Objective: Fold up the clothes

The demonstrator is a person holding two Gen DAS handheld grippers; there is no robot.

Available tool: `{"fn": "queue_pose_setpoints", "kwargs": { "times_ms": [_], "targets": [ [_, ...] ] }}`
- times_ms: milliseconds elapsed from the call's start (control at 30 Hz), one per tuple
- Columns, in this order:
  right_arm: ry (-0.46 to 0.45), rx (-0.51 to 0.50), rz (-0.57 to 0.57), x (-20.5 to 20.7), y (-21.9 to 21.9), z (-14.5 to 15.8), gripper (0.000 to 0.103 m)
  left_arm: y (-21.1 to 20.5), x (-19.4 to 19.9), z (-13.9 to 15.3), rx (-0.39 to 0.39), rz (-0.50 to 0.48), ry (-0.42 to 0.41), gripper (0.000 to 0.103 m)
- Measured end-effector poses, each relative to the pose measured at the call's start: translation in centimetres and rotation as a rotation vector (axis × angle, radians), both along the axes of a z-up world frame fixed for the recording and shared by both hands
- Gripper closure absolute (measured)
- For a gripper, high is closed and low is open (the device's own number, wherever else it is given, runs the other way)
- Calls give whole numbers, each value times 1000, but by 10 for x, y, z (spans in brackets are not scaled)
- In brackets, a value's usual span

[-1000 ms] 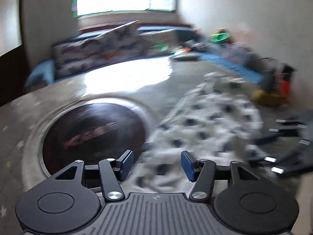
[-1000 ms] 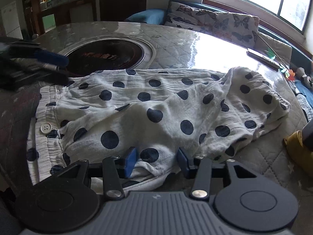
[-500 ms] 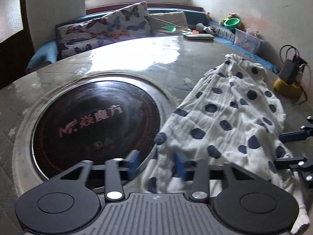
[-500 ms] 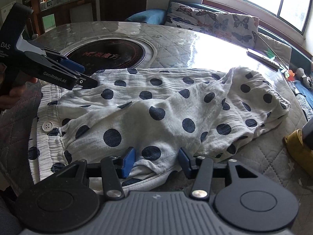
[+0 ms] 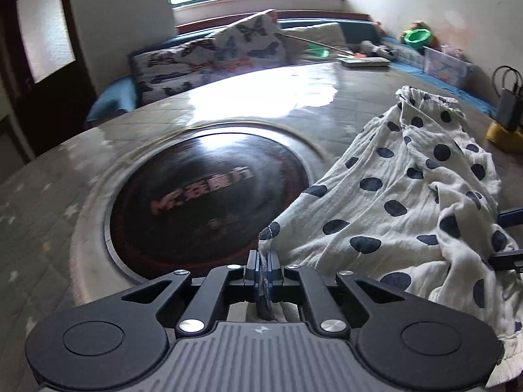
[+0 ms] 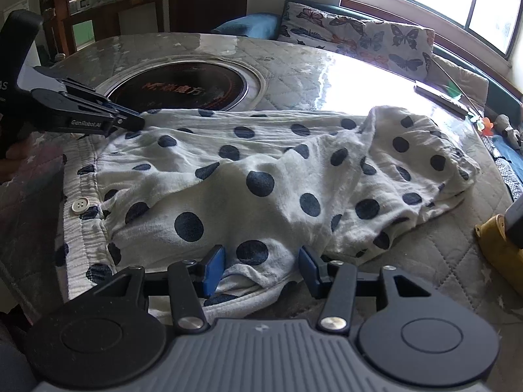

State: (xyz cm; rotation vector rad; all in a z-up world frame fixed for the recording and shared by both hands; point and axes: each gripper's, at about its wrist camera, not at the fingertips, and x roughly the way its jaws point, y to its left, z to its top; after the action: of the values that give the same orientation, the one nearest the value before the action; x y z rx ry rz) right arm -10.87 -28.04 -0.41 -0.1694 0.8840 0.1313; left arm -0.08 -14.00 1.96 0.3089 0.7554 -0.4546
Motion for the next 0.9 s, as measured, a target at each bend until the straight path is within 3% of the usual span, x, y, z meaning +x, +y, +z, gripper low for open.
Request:
{"fn": "queue_pose_setpoints", "kwargs": {
  "times_ms": [100, 367, 900],
  "targets": [
    [4, -3, 7, 0, 2, 0, 47, 8, -6, -1, 9, 42, -4, 98],
    [-11, 14, 7, 6, 1, 5, 47, 15, -16, 0, 13, 51, -5, 98],
    [-70, 59, -108, 30, -50, 16, 46, 25, -28, 0, 6, 71, 2, 98]
  ]
}}
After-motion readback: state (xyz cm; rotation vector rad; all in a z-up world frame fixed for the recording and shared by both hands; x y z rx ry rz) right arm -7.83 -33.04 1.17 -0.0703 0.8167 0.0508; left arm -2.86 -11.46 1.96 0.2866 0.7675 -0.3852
